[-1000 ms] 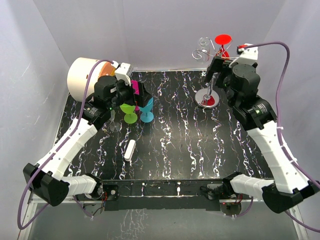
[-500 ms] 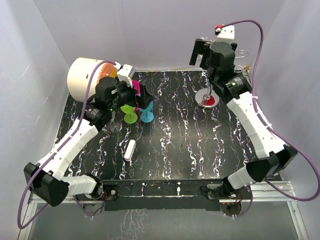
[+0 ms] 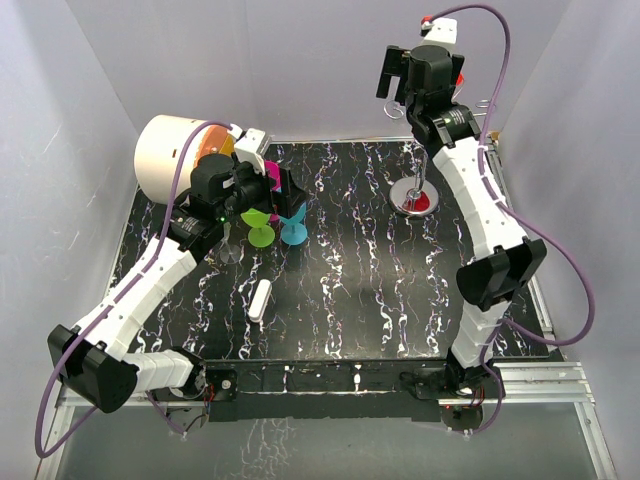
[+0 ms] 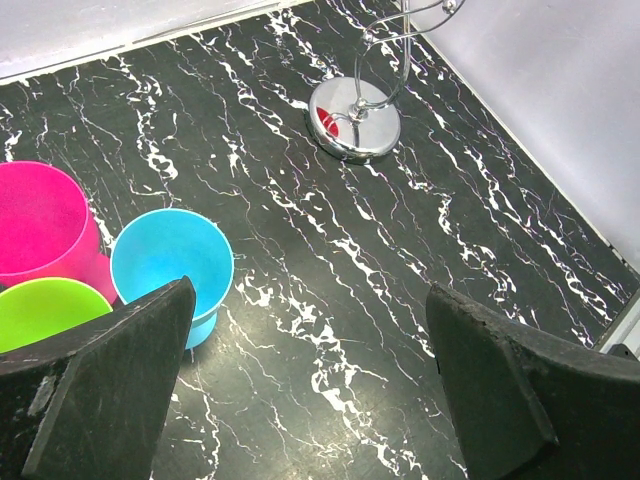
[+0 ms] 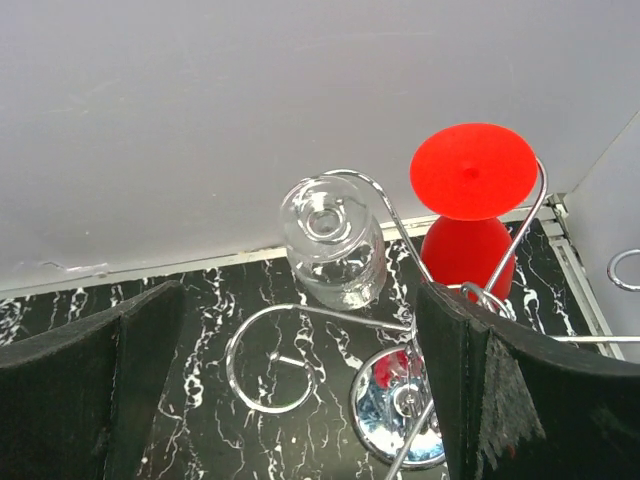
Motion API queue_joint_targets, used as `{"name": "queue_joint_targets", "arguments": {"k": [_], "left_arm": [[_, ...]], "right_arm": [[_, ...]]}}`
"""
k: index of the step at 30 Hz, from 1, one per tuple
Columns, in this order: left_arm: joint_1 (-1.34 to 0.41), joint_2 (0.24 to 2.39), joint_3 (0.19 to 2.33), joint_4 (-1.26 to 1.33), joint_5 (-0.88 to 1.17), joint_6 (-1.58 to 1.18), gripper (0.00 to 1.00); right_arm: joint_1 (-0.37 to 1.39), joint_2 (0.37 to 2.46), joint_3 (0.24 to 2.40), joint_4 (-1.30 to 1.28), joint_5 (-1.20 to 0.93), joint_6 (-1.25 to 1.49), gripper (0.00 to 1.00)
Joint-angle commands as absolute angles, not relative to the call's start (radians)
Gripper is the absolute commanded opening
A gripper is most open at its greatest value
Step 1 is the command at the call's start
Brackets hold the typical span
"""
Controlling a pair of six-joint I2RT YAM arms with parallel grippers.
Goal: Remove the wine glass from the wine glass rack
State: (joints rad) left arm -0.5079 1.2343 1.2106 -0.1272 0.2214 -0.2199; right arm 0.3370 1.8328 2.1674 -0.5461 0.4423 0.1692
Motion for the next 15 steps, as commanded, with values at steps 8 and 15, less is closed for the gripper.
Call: {"name": "queue_joint_targets", "arguments": {"k": [8, 15], "left_arm": [[-0.511, 1.239, 1.206, -0.097, 0.248, -0.218, 0.99], [-0.510, 1.245, 1.207, -0.098, 0.248, -0.216, 0.99]], "right_arm": [[0.284, 1.958, 2.351, -0.584, 0.417, 0.121, 0.98], [0.271, 2.011, 2.392, -0.567, 0.408, 0.091, 0.90]]}}
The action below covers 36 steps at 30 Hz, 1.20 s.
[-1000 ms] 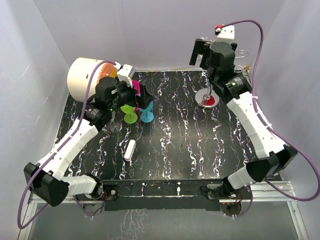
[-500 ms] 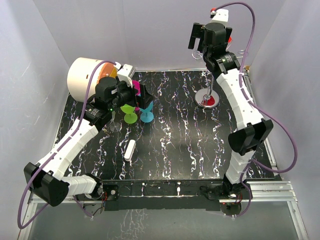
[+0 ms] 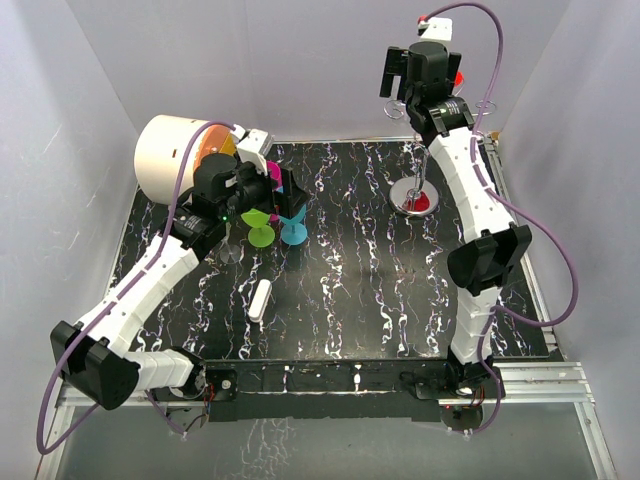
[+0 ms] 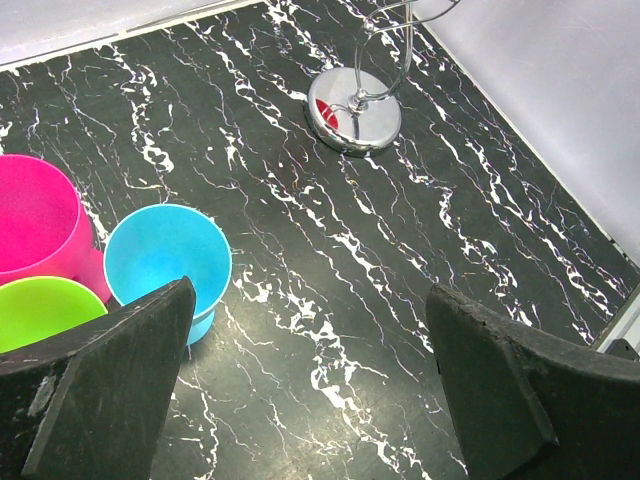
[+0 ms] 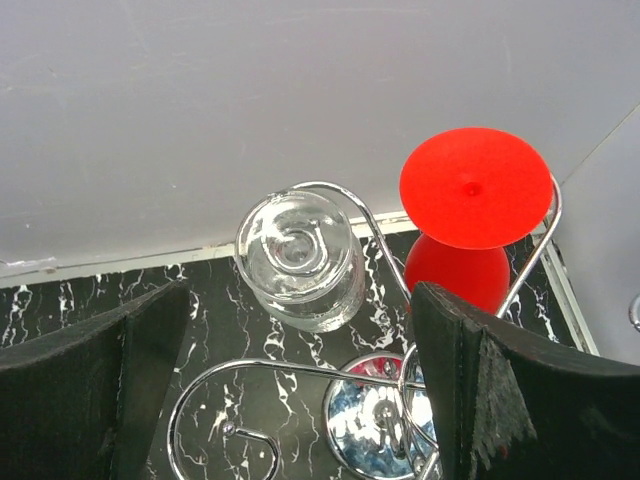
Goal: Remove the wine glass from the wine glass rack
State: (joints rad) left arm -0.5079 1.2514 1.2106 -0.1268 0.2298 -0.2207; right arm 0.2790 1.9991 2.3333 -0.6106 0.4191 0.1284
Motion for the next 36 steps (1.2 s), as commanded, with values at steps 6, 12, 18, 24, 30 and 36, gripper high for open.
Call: {"name": "queue_joint_targets", "arguments": {"k": [6, 12, 18, 24, 30, 36], "left_arm": [[-0.511, 1.246, 1.206, -0.100, 0.251, -0.215, 0.99], [-0.511, 1.241, 1.207, -0.101, 0.247, -0.213, 0.99], [-0.511, 1.238, 1.209, -0.102, 0.249, -0.213, 0.99], [-0.511, 1.234, 1.210, -0.103, 0.250, -0.213, 0.99], [-0.510, 1.232, 1.210, -0.102, 0.251, -0.212, 0.99], [-0.510, 1.233, 1.209, -0.101, 0.253, -0.212, 0.99]], "right_arm": [[0.268, 2.044, 2.416, -0.524, 0.405, 0.058, 0.83], [0.268, 2.083, 2.446, -0.512, 0.400, 0.049, 0.80], [0.268, 2.099, 2.450, -0.492, 0.414, 0.034, 0.77], [0.268, 2.114, 2.451, -0.476, 0.444, 0.015, 0.80], [0.268, 2.141, 2.466, -0.465, 0.453, 0.001, 0.78], [0.268, 2.150, 2.473, -0.442, 0.467, -0.019, 0.73]]}}
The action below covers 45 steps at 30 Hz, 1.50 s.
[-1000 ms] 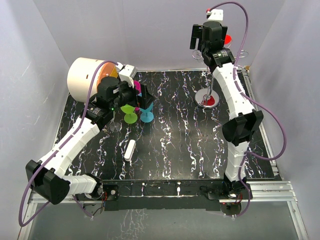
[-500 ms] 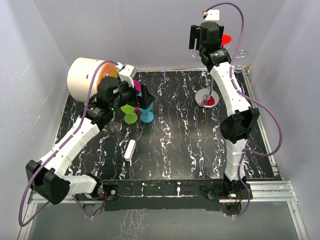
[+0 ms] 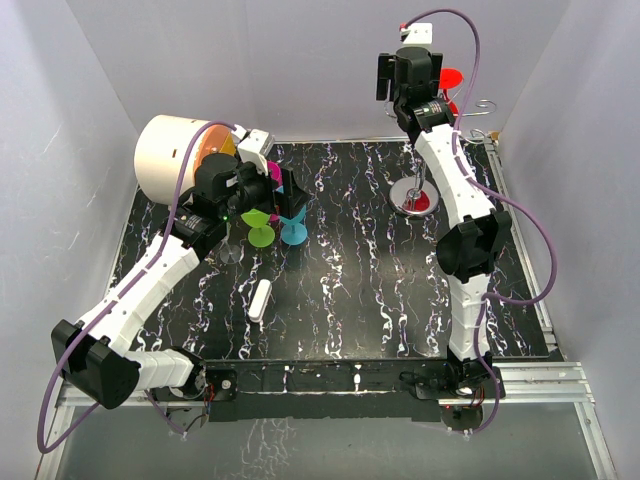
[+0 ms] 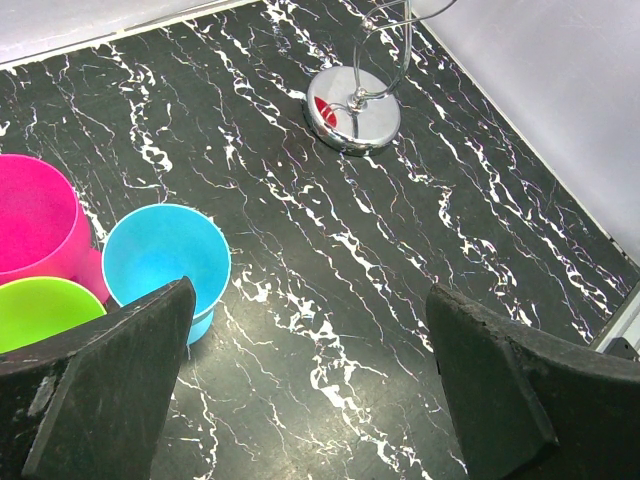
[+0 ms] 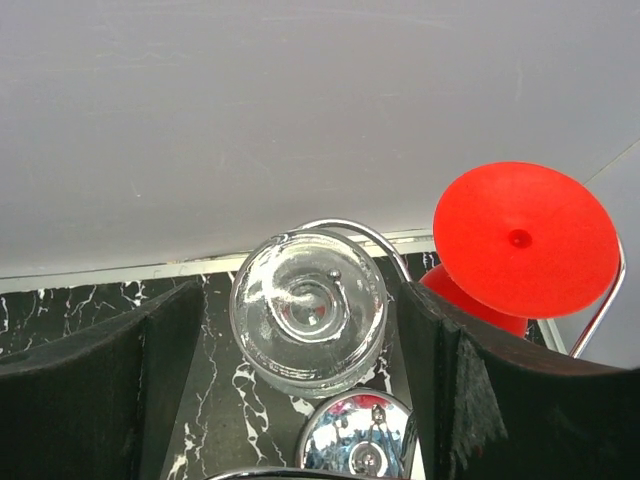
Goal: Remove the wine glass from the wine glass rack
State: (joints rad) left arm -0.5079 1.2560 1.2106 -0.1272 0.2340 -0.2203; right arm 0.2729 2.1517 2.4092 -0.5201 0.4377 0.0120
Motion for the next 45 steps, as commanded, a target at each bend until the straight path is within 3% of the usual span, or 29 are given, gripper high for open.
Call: {"name": "queue_joint_targets", "arguments": {"k": [1, 8, 13, 20, 33, 45], "left_arm": [[-0.510, 1.234, 1.208, -0.101, 0.252, -0.212, 0.99], [-0.510, 1.236, 1.210, -0.101, 0.256, -0.212, 0.99], [-0.511, 1.236, 1.209, -0.100, 0.259, -0.212, 0.99], [-0.511, 1.238, 1.209, -0.100, 0.261, -0.212, 0.99], [-0.510, 1.242, 1.212, -0.103, 0.261, -0.213, 0.99], [-0.511, 1.236, 1.211, -0.102, 0.263, -0.213, 0.99]], "right_arm": [[0.268, 2.151, 2.474, -0.439, 0.474, -0.023, 0.72], [0.268, 2.164, 2.476, -0.429, 0.497, -0.044, 0.61], [0.268, 2.165, 2.474, -0.430, 0.492, -0.047, 0.68], [0.268, 2.164, 2.464, -0.428, 0.490, -0.049, 0.68], [0.268, 2.174, 2.468, -0.427, 0.492, -0.051, 0.57], [0.270, 2.136, 2.489, -0.413, 0.481, -0.025, 0.39]]}}
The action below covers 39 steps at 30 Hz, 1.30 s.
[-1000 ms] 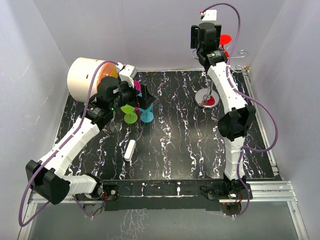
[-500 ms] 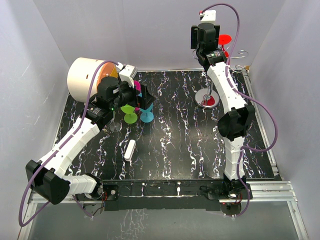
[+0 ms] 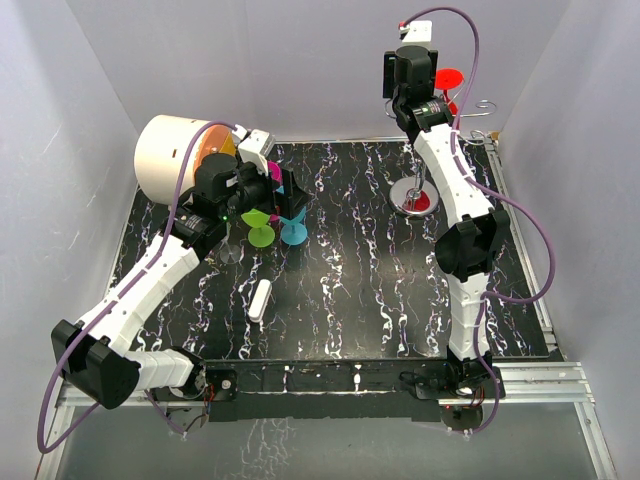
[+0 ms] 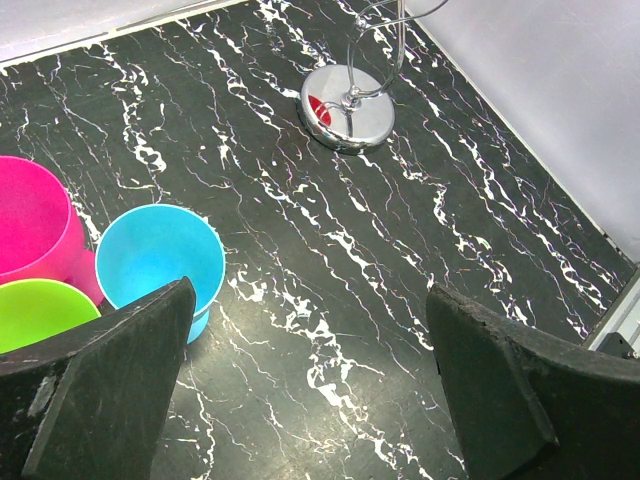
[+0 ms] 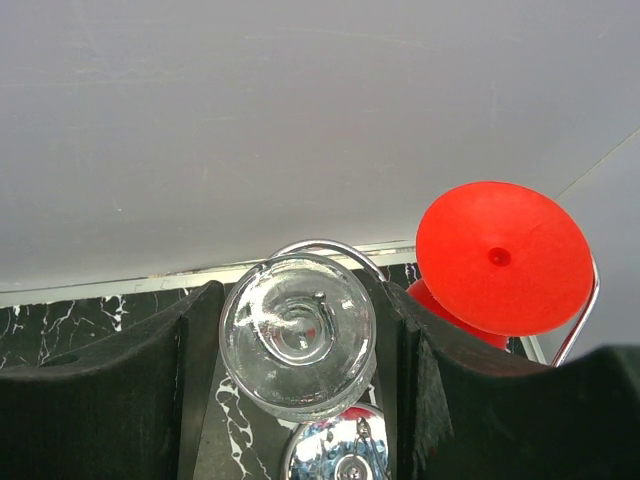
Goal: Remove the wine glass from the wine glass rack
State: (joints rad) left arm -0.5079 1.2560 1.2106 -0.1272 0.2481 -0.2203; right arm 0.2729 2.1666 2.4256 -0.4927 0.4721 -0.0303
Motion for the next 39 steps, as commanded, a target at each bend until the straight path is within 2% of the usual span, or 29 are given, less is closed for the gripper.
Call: {"name": "queue_joint_targets", "arguments": {"k": [1, 20, 39], "left_arm": [[-0.511, 1.237, 1.210, -0.101, 0.263, -0.213, 0.99], [-0.511, 1.232, 1.212, -0.104, 0.261, -0.213, 0.99], [-0.510, 1.226, 1.210, -0.100, 0.270, -0.213, 0.99]], "right_arm": [[0.270, 2.132, 2.488, -0.411, 0.477, -0.020, 0.38], [0.270, 2.103, 2.453, -0.325, 0.432, 0.054, 0.33], [0.270, 2.139, 2.452, -0.249, 0.566, 0.006, 0.30]]}}
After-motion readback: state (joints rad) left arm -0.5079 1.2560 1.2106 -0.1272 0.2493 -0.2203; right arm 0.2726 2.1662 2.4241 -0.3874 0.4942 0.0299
